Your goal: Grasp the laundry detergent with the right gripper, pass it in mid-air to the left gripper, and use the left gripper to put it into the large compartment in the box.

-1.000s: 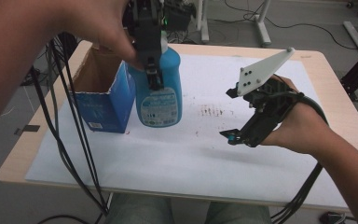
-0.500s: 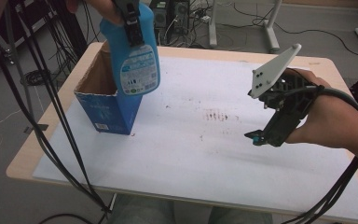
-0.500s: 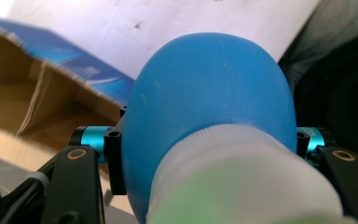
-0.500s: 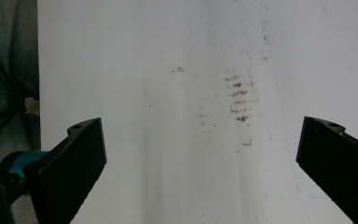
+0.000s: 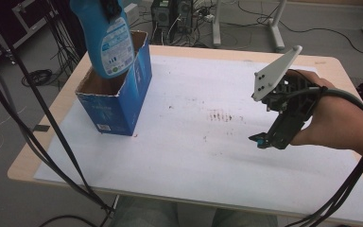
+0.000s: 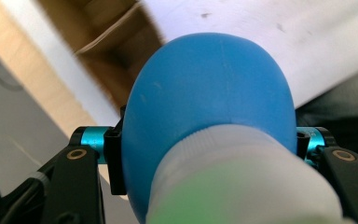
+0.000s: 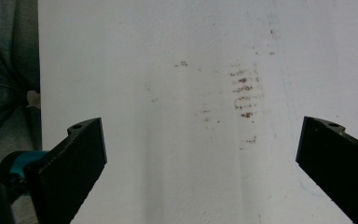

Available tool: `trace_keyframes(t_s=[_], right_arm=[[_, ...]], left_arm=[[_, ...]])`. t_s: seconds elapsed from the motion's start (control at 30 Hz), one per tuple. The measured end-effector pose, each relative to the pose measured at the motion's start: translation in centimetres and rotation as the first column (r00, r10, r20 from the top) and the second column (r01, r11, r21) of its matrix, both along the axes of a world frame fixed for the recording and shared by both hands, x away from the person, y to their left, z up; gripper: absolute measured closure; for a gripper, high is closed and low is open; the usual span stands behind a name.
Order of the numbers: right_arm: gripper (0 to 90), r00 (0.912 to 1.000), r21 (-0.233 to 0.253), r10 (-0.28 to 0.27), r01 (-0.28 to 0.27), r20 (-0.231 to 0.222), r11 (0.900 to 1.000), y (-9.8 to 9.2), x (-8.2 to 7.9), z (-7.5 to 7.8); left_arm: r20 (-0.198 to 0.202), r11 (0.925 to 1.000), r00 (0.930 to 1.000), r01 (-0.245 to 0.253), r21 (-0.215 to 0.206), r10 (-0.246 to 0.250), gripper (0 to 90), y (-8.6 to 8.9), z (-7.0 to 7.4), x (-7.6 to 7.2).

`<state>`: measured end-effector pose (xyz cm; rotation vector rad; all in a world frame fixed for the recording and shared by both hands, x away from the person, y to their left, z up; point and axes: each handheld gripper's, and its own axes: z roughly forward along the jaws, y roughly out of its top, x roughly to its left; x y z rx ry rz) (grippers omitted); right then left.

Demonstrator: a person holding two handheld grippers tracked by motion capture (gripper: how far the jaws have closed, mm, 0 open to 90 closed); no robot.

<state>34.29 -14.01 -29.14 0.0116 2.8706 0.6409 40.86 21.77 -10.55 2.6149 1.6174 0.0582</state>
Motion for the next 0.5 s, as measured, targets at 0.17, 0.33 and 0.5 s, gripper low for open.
trace_keyframes(t_s=[0.17, 0.33, 0.5], right_arm=[[0.6, 1.0000, -0.004, 0.006, -0.006, -0.003, 1.000, 0.2, 0.1, -0.1], [0.6, 0.9999, -0.013, 0.010, -0.010, -0.011, 1.000, 0.5, 0.1, -0.5], [0.6, 0.9999, -0.014, 0.003, -0.003, -0.013, 1.000, 0.4, 0.2, -0.7]], left_arm=[[-0.022, 0.9984, 0.9983, -0.054, 0.013, 0.054, 38.1, 1.3, -1.3, 0.7], [-0.055, 0.9979, 0.9964, -0.065, 0.003, 0.065, 38.2, 2.3, -3.4, 1.4], [-0.070, 0.9995, 0.9971, -0.032, 0.007, 0.032, 38.2, 2.7, -5.4, 1.8]])
